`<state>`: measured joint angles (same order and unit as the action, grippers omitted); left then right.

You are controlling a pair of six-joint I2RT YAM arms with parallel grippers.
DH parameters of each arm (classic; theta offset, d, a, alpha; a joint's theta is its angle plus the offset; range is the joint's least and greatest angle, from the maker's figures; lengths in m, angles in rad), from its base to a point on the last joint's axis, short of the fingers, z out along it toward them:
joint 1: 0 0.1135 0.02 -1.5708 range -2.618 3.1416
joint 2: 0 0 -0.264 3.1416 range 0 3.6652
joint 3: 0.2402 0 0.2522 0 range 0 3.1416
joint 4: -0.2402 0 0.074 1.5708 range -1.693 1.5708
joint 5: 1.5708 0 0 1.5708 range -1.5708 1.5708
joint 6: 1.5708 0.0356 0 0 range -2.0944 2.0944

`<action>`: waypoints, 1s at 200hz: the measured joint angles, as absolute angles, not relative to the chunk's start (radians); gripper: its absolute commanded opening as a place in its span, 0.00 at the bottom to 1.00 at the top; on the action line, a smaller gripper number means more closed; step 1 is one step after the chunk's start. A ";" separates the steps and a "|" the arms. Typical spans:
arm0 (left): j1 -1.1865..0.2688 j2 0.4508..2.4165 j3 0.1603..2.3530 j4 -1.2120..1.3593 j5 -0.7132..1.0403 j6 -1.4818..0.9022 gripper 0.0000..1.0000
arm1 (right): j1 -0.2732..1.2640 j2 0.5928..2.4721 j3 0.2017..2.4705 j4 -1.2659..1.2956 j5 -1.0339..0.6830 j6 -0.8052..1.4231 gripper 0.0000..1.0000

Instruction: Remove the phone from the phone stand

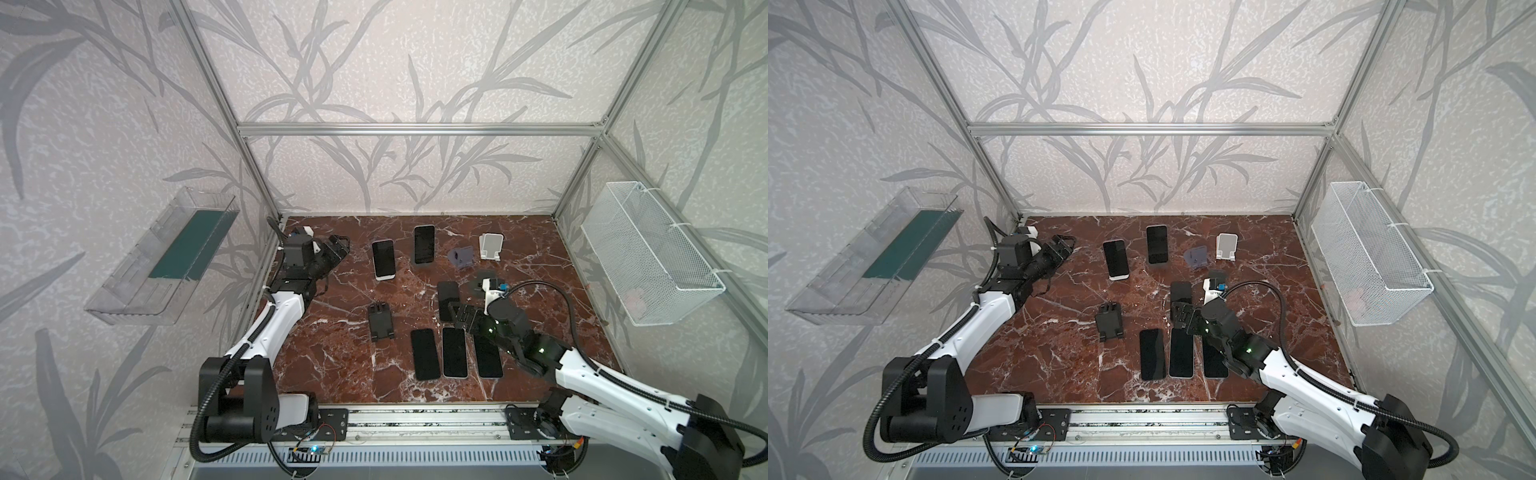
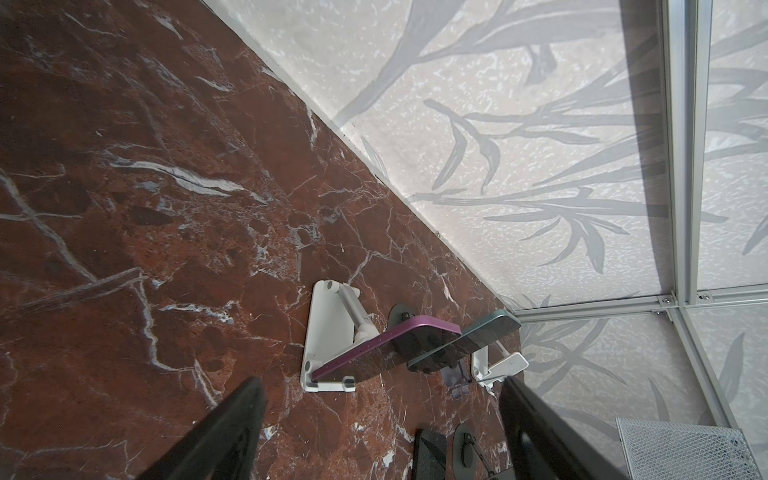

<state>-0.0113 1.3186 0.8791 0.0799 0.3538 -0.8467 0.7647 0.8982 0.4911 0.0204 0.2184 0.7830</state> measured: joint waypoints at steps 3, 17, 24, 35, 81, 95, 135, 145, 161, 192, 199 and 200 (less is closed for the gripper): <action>-0.011 1.318 0.879 0.081 0.355 -0.849 0.88 | 0.765 0.887 0.491 0.019 0.225 0.781 0.99; -0.011 1.317 0.879 0.083 0.360 -0.850 0.88 | 0.765 0.852 0.488 0.015 0.244 0.778 0.99; -0.011 1.316 0.879 0.083 0.361 -0.852 0.88 | 0.765 0.842 0.484 0.015 0.253 0.777 0.99; -0.011 1.316 0.879 0.084 0.364 -0.856 0.88 | 0.765 0.831 0.473 0.014 0.263 0.775 0.99; -0.011 1.314 0.879 0.090 0.378 -0.874 0.88 | 0.765 0.830 0.443 0.002 0.294 0.753 0.99; -0.010 1.306 0.879 0.087 0.377 -0.871 0.88 | 0.765 0.836 0.454 -0.014 0.303 0.722 0.99; -0.005 1.279 0.880 0.085 0.377 -0.868 0.88 | 0.765 0.865 0.563 -0.095 0.329 0.584 0.98; -0.005 1.279 0.880 0.084 0.377 -0.868 0.88 | 0.765 0.862 0.576 -0.095 0.342 0.564 0.98; -0.005 1.279 0.880 0.083 0.377 -0.867 0.88 | 0.765 0.863 0.578 -0.092 0.360 0.539 0.98; -0.006 1.279 0.880 0.084 0.377 -0.868 0.88 | 0.765 0.918 0.595 -0.080 0.397 0.482 0.99; -0.006 1.279 0.880 0.083 0.377 -0.868 0.88 | 0.765 0.944 0.612 -0.077 0.405 0.467 0.99; -0.006 1.279 0.880 0.083 0.377 -0.868 0.88 | 0.765 0.947 0.613 -0.076 0.405 0.465 0.99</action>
